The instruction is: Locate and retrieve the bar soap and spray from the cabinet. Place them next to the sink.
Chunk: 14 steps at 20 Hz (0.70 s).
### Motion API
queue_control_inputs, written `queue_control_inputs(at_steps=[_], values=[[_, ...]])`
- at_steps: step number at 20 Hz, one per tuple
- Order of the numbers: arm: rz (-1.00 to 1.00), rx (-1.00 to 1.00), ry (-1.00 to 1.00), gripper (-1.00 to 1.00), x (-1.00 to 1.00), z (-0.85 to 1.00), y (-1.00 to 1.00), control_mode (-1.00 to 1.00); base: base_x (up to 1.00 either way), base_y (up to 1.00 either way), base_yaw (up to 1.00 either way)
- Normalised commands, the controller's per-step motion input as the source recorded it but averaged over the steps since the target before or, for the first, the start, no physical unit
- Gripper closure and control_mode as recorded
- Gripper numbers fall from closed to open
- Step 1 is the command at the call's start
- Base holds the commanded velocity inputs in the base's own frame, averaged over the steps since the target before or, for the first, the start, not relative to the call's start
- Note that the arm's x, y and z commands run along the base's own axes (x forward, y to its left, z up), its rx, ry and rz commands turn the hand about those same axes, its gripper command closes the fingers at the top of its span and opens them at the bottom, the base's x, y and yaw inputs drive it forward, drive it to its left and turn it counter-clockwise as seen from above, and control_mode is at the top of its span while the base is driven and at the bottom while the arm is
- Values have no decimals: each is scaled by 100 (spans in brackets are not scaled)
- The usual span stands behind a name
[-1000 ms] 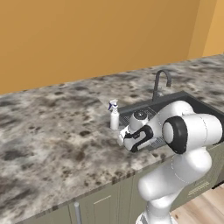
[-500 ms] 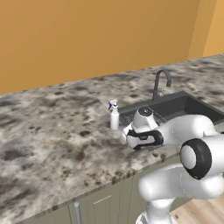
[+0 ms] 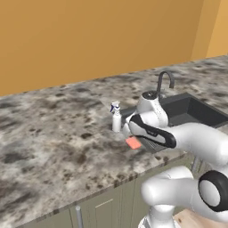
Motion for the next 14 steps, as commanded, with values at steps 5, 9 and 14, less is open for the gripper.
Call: queue_control_inputs(at_steps=[5, 9, 14], values=[[-3, 6, -10, -100, -86, 2, -22, -100, 0, 0, 0], [0, 10, -17, -100, -100, 2, -27, -100, 0, 0, 0], [0, 6, -20, -100, -96, 9, -9, -100, 0, 0, 0]])
